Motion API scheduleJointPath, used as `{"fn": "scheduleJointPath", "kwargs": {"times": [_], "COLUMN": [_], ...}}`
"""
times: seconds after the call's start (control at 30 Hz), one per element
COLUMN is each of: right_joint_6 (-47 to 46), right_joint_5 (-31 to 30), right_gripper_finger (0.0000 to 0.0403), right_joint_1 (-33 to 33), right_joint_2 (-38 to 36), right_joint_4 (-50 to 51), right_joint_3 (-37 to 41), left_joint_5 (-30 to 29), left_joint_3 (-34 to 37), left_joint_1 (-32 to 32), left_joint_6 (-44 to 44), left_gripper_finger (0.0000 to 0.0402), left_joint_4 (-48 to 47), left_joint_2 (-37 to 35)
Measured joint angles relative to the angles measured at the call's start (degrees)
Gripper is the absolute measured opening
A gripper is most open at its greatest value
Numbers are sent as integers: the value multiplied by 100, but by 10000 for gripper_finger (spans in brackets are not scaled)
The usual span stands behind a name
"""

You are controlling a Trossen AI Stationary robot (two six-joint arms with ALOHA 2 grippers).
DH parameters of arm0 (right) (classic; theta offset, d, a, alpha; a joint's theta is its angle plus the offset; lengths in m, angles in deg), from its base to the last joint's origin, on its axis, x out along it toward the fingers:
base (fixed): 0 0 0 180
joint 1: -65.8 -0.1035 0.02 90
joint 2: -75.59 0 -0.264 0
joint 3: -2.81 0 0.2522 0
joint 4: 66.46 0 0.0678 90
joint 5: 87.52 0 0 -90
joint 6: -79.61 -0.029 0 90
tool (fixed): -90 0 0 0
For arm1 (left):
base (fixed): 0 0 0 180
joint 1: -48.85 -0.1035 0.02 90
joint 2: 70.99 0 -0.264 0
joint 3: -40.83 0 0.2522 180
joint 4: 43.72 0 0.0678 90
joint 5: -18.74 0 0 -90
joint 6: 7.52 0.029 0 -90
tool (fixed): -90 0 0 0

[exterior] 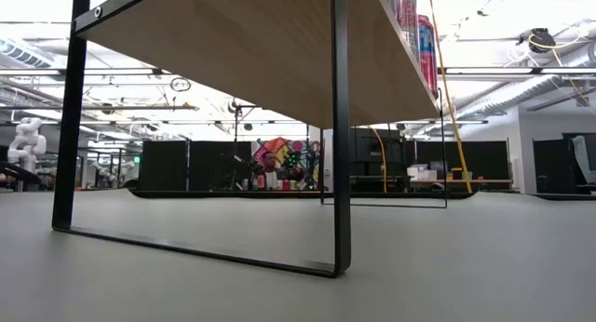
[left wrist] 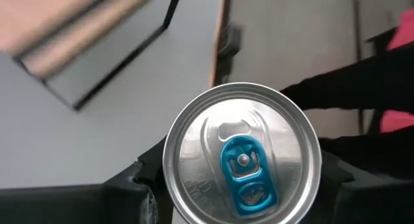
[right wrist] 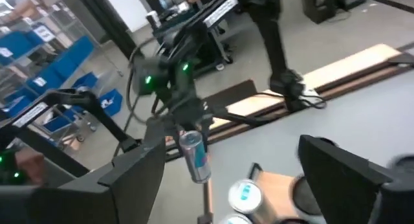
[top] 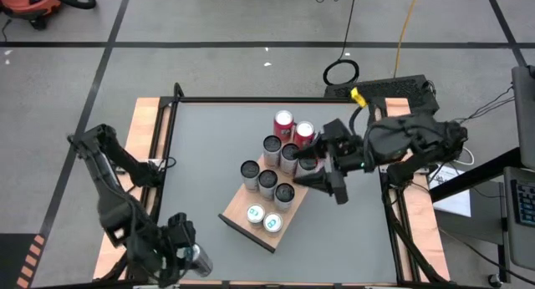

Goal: Place canned beverage on shelf
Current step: Put the blue soda can on the shelf aligned with the other blue soda cans

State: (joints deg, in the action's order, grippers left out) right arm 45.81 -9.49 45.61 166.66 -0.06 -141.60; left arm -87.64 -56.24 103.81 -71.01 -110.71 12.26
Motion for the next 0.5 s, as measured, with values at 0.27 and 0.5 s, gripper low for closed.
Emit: {"fn": "scheduleJointPath", "kwargs": {"times": [0.27,0.5], "right_joint_6": [8,-119], "right_joint_5": [3,319], "right_gripper_finger": [325,332], "right_joint_1": [-301,-508], "right_joint_2": [512,913], "right_joint_4": [-636,-1332], "right_joint_3": [0,2], "left_joint_5": [-289,-407], "left_joint_3": [-1303,-2229], "left_joint_1": [-312,-784], "left_joint_6": [1163,2635], "left_gripper_finger": [214,214], "left_joint_4": [-512,-436], "left_joint_2": [-195,-199]}}
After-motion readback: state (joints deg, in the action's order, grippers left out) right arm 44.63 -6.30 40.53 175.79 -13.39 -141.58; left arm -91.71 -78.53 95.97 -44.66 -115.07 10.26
